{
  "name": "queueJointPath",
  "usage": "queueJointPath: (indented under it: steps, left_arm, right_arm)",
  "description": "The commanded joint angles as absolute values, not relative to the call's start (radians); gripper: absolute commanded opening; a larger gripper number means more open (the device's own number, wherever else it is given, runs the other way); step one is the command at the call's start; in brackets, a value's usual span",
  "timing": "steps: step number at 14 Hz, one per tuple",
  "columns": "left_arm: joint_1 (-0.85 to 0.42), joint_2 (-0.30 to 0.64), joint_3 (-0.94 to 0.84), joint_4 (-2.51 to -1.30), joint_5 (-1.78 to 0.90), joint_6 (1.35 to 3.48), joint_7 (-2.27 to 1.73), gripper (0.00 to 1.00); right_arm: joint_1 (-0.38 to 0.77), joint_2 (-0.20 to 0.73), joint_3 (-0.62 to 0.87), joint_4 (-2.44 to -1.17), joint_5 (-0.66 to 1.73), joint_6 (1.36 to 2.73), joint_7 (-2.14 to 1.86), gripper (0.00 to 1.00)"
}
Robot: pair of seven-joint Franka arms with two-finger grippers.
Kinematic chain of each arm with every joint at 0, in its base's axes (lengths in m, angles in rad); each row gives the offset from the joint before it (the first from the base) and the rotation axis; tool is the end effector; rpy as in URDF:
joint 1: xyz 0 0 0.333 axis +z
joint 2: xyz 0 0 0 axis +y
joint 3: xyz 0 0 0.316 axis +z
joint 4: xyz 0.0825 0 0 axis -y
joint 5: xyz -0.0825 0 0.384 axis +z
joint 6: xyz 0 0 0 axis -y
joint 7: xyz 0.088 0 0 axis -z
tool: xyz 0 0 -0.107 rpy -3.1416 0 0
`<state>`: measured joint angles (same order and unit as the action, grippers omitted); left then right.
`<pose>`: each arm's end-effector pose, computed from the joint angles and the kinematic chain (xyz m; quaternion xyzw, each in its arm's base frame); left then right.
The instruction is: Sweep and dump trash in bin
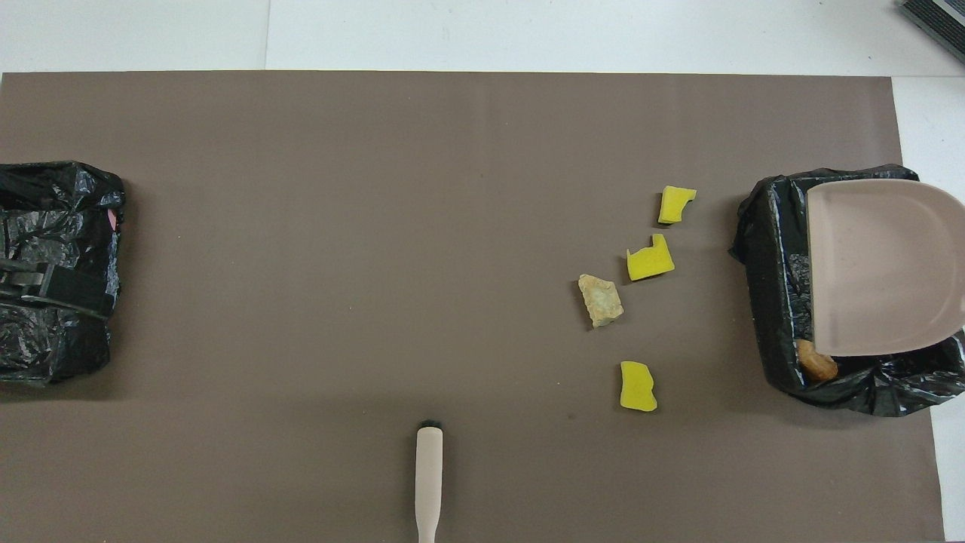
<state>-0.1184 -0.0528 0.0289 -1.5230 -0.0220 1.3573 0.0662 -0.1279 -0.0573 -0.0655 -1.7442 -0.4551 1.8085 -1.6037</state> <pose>0.5126 -0.0482 0.6573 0.9952 -0.0794 -0.0566 0.0110 0.5390 -0.1438 0.6033 0.7151 0.6607 -0.1354 0.1835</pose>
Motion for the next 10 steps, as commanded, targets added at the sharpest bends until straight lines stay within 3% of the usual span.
queueJointPath:
  steps: [1, 5, 10]
  left_arm:
    - [-0.109, -0.002, 0.028, -1.416, -0.002, 1.324, 0.109, 1.00]
    - [-0.089, -0.011, 0.017, -1.419, -0.014, 1.348, 0.113, 1.00]
    - [-0.084, -0.025, 0.017, -1.433, -0.012, 1.367, 0.101, 1.00]
  right_arm:
    - [-0.124, -0.063, -0.054, -1.744, -0.339, 1.798, -1.580, 0.00]
    - [-0.051, -0.086, -0.017, -1.802, -0.278, 1.796, -1.317, 0.00]
    - [0.063, -0.037, -0.015, -1.830, -0.138, 1.809, -0.906, 0.00]
